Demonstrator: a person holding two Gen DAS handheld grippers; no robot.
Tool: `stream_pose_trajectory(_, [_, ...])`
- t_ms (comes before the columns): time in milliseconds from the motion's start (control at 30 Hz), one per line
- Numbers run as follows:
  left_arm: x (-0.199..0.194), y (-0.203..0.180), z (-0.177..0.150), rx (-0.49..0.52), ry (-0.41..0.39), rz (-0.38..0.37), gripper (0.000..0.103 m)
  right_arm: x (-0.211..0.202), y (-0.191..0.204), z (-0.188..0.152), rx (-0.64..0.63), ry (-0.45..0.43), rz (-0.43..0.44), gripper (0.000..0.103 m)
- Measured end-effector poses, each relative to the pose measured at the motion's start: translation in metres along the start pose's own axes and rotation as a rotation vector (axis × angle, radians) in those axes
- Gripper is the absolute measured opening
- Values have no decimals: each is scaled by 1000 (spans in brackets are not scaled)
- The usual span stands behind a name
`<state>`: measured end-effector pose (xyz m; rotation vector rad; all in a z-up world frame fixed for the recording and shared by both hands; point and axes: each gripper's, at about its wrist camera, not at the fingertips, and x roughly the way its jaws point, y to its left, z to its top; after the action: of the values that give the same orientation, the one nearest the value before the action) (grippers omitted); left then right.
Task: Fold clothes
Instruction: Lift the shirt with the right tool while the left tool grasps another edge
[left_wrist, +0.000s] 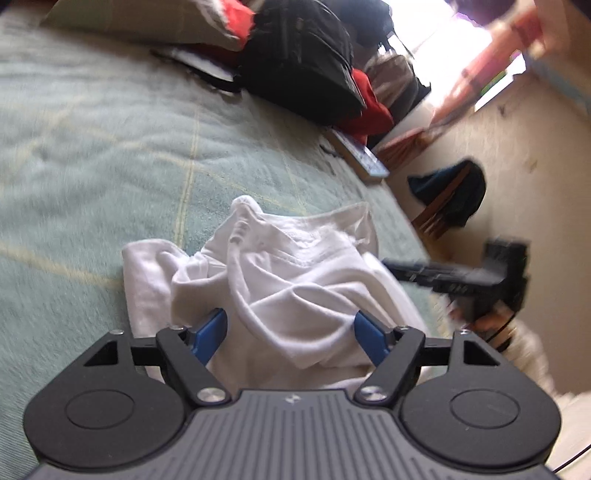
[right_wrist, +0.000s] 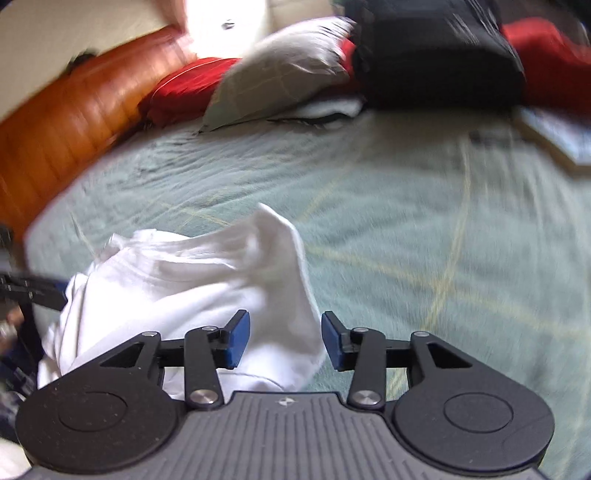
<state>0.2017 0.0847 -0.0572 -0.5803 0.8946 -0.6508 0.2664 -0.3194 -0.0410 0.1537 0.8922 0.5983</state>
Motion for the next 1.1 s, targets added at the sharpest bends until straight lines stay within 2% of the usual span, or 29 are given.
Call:
stream_pose_trajectory(67, [2,9,2,-65,-10,-55,71,8,-24,-6,129,28,114,49])
stream_pose_trajectory(133, [11,12,5,-83,-2,-69,71,20,-41,-12,236,45,210,49])
stream_pose_trajectory(267, [36,15,9,-94,30,-52,71,40,-51,-13,294,44,316,49])
stream_pose_trajectory(333, [36,16,7,-95,31,-54,71,41,-52,-10,293,33,307,45])
stream_pose_trajectory(467, [29,21,3,-100,28,-60,70,27,-57,-5,244,-3,223,47])
stream_pose_trajectory(567, [40,28,9,-160,24,-73,69,40,-67,-3,294,11,288,52])
stream_pose_trajectory(700, [42,25,7,-152,19,-77,69,60,-52,-3,312,37,377,52])
stream_pose_trajectory(867, [33,36,-2,-191,-3,-106,68,61,-37,-17,282,66,402,50])
stream_pose_trajectory(900, [39,39,0,-209,-7,-105,66,65,-38,-16,298,66,396,47])
stream_pose_trajectory(967, [47,36,3,-209,-9,-80,62,75,-41,-15,329,66,383,25])
stream_pose_trajectory(1000, [48,32,4,-193,-11,-58,59,80,-42,-14,343,67,375,4])
stream_pose_trajectory(1100, [39,19,3,-137,-19,-13,42,76,-39,-14,339,62,343,4])
